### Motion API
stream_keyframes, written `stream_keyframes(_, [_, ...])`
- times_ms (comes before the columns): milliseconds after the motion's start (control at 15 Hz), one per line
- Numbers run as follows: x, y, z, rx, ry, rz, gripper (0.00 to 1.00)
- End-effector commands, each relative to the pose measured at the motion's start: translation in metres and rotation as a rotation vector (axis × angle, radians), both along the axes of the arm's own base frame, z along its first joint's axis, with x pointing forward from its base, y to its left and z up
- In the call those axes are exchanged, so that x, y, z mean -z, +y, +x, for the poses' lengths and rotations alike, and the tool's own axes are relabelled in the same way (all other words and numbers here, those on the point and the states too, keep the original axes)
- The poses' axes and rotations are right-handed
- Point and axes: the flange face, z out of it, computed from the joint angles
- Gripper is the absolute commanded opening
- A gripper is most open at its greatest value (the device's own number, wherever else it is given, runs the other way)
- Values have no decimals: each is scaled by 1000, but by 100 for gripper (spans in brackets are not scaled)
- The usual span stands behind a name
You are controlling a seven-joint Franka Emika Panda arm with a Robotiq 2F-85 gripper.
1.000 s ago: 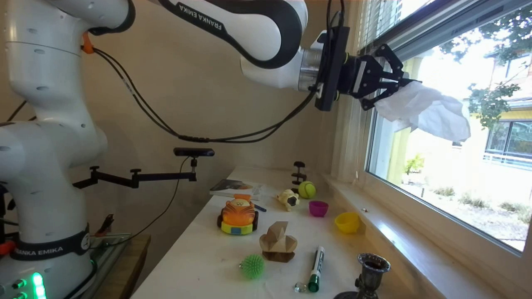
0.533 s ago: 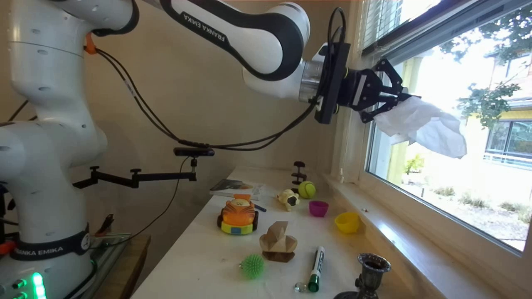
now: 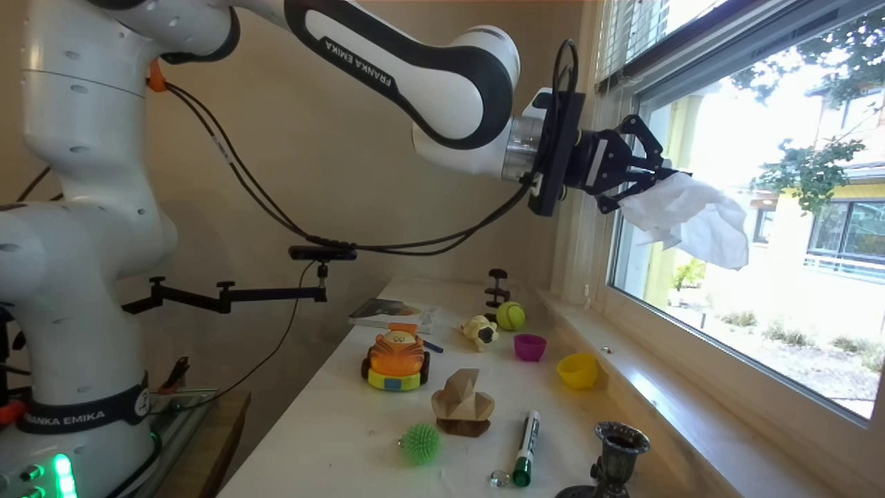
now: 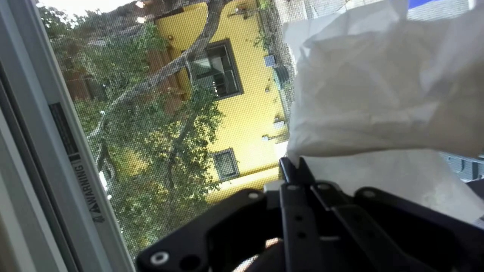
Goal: Use the white napkin to clean the window.
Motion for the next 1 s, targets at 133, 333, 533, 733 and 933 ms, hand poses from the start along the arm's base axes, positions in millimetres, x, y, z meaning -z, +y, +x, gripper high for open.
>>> stream_keyframes(133, [-19, 15, 14, -37, -35, -20, 1])
stream_keyframes(333, [-35, 23, 16, -55, -57, -24, 1])
stream_keyframes(533, [-51, 31, 20, -71, -89, -24, 1])
stream_keyframes(733, [-61, 32, 20, -72, -111, -25, 1])
stream_keyframes(933, [-61, 29, 17, -65, -116, -5, 1])
